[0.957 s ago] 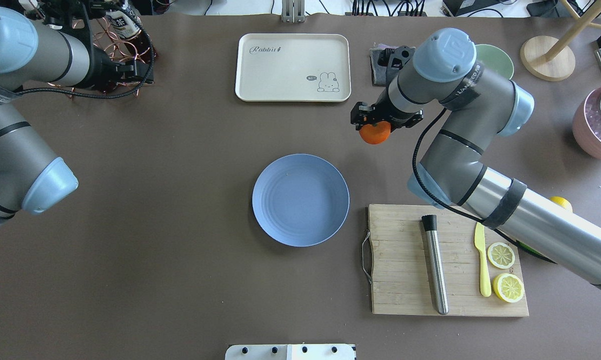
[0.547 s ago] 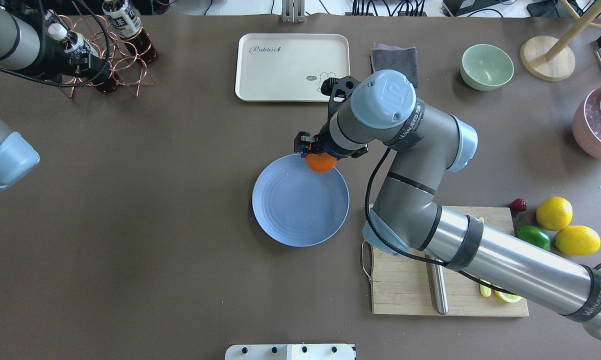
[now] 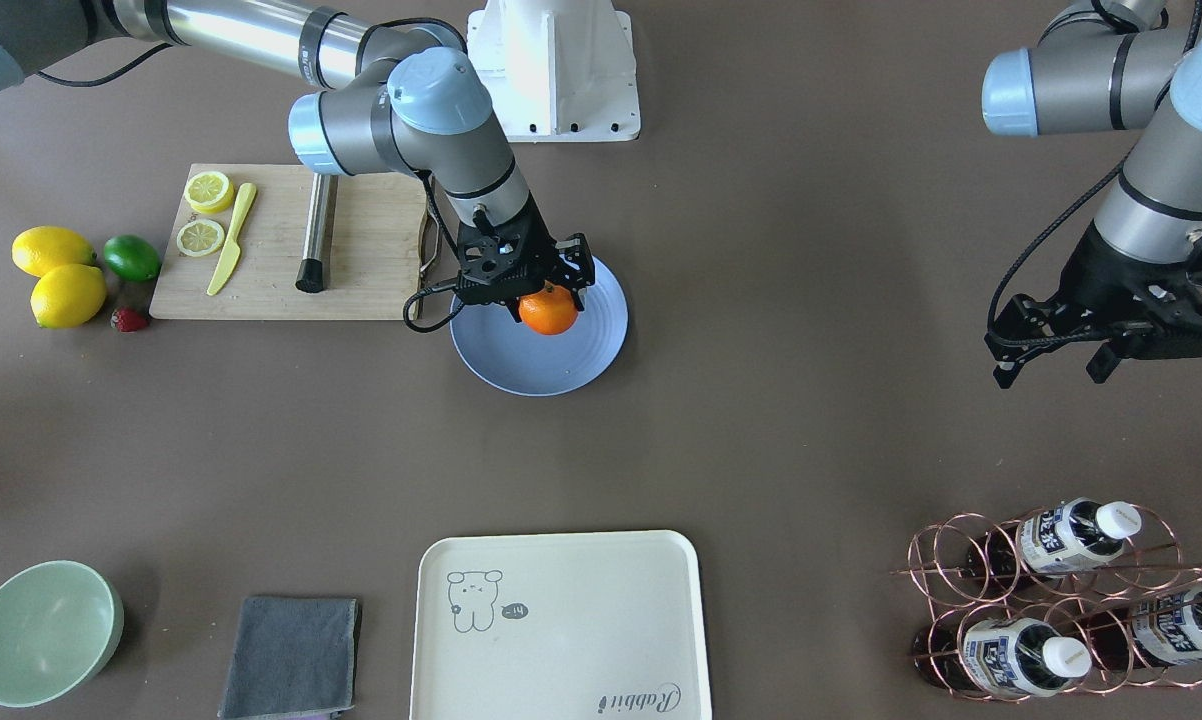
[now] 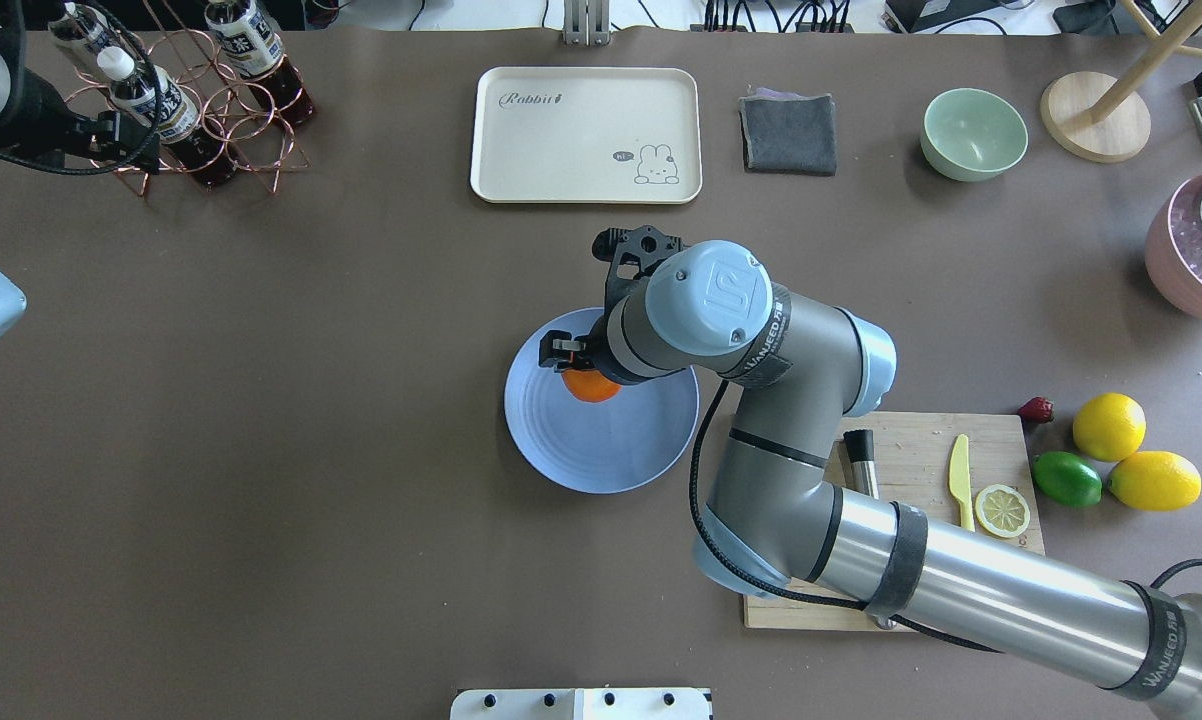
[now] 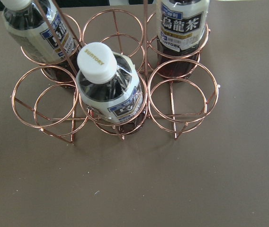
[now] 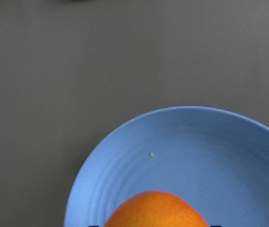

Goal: Pick orange to plate
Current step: 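Lower the orange onto the blue plate and open the right gripper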

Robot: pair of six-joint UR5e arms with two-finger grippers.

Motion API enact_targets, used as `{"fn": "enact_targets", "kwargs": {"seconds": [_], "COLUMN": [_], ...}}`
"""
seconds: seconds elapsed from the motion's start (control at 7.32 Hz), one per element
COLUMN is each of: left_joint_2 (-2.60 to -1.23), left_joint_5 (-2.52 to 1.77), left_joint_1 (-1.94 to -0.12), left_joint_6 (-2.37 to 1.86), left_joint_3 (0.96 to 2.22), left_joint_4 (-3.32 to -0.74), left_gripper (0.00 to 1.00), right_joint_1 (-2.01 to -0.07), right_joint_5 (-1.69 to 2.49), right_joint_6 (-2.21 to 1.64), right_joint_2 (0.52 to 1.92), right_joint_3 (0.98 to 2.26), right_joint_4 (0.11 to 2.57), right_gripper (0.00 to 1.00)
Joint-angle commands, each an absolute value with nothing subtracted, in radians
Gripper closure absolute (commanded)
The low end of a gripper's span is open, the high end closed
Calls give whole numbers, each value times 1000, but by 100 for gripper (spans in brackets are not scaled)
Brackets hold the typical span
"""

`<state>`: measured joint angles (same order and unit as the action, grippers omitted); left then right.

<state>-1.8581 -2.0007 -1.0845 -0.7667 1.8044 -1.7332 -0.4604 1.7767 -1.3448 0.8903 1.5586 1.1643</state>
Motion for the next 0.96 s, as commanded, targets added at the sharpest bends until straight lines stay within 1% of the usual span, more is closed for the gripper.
{"fn": "enact_targets", "kwargs": {"seconds": [0.0, 0.14, 0.41, 0.55, 0.68, 0.82], "left_joint_2": [-1841, -1841, -1842, -1844, -1844, -1845], "left_joint_5": [-2003, -2003, -2003, -2003, -2005, -2005], "left_joint_1": [-1086, -1086, -1085, -1085, -1083, -1083], "left_joint_6": [-765, -765, -765, -765, -765, -765], "left_joint_3": [1807, 1807, 1805, 1805, 1805, 1807], "left_joint_4": [-1736, -1736, -1738, -1738, -1738, -1736], "left_gripper": [2, 2, 2, 2, 2, 2], "right_joint_1": [-431, -433, -437, -442, -446, -446], "right_joint_5": [1735, 1735, 1735, 1739, 1740, 1740], "right_joint_6": [-1359, -1353, -1351, -1361, -1362, -1365], "right_joint_2": [896, 897, 906, 914, 919, 926], "right_joint_3": [1540, 1514, 1516, 1520, 1517, 1520], "right_joint_4": [1140, 1137, 1140, 1138, 1149, 1146], "right_gripper": [100, 100, 100, 88, 68, 1]}}
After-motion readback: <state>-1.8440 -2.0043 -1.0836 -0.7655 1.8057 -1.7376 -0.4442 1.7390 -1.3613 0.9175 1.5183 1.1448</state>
